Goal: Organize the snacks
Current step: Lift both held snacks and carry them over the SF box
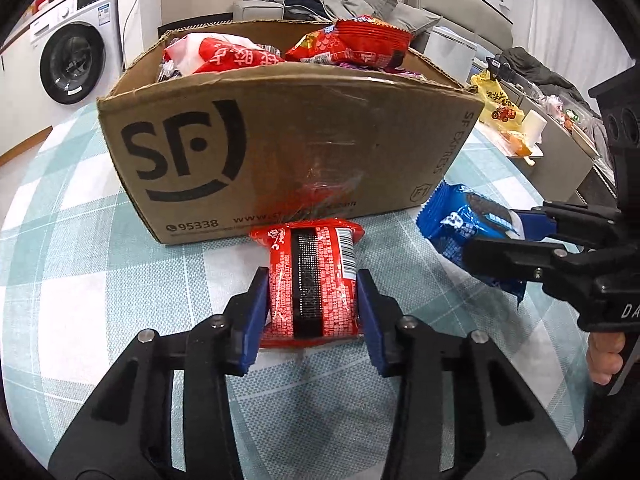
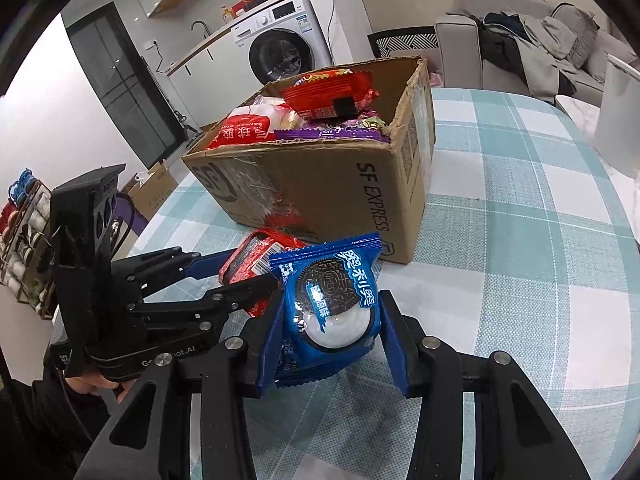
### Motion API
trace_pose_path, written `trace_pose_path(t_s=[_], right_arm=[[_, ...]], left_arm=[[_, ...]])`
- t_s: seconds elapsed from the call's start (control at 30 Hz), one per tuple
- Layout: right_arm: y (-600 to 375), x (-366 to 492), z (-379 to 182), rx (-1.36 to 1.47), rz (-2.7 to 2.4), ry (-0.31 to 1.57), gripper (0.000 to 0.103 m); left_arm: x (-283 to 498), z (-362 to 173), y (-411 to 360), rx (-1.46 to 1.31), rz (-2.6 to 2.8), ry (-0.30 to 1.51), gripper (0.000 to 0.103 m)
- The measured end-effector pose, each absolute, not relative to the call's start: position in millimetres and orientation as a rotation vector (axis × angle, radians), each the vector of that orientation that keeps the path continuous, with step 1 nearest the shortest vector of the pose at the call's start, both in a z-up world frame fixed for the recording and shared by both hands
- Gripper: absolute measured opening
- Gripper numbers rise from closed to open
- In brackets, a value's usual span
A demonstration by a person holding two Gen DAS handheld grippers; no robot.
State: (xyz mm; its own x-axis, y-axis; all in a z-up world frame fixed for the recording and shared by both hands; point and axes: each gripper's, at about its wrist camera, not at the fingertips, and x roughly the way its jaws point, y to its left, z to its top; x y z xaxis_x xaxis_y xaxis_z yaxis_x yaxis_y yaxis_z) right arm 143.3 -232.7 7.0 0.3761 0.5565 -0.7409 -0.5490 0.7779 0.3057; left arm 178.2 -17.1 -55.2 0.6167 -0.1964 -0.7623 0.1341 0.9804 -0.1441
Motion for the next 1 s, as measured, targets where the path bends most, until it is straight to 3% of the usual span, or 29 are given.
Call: trace_pose_path(t_s=[1.0], right_arm=[[-224, 110, 70, 0.011, 0.72, 0.739, 0.045]], left_arm=[[107, 38, 37, -0.074, -0.172, 0.679, 0.039]])
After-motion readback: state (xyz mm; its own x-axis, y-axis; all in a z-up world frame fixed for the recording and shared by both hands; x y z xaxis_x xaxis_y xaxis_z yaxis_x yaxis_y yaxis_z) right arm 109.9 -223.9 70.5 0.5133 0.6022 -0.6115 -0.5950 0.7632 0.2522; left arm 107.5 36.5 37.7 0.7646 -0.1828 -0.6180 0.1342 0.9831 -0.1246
